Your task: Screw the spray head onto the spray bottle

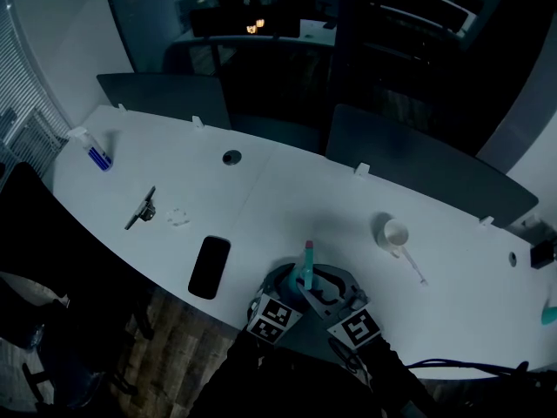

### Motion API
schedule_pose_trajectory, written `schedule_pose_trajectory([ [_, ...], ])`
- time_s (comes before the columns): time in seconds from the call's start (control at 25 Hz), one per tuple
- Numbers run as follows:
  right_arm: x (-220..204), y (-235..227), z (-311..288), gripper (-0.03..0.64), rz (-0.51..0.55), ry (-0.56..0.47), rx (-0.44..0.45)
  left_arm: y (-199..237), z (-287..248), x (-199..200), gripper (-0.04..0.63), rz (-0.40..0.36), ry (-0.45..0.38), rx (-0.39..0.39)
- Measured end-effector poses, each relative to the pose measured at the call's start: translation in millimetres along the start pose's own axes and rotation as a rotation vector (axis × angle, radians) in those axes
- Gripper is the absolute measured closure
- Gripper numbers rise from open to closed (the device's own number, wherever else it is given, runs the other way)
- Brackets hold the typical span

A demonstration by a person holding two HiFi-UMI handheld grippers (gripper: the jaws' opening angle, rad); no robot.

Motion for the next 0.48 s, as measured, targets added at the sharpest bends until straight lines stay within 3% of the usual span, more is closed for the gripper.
schedule_pose_trajectory([
  [0.24, -2.1, 5.7, 1.6, 0.485, -0.004, -0.020, -0.091, -0.1, 0.1, -0.5, 0.195, 0.001, -0.001, 0.002],
  [0.36, -1.8, 5.1, 1.3, 0.485, -0.019, -0.033, -0.096, -0.2, -0.1, 0.0, 0.193, 0.001, -0.004, 0.006],
  [0.48, -3.1, 3.4, 1.8, 0.485, -0.030, -0.025, -0.068, 1.5, 5.7, -0.9, 0.190, 0.024, -0.035, -0.067],
])
Point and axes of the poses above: the fingertips, and each gripper's own axes: z backward along the fingers, y to its left, x out of its top, the point moved 7 cm from there along z, backward along the fingers, and after that the axes turned 11 degrees about z, right-handed, at the moved point
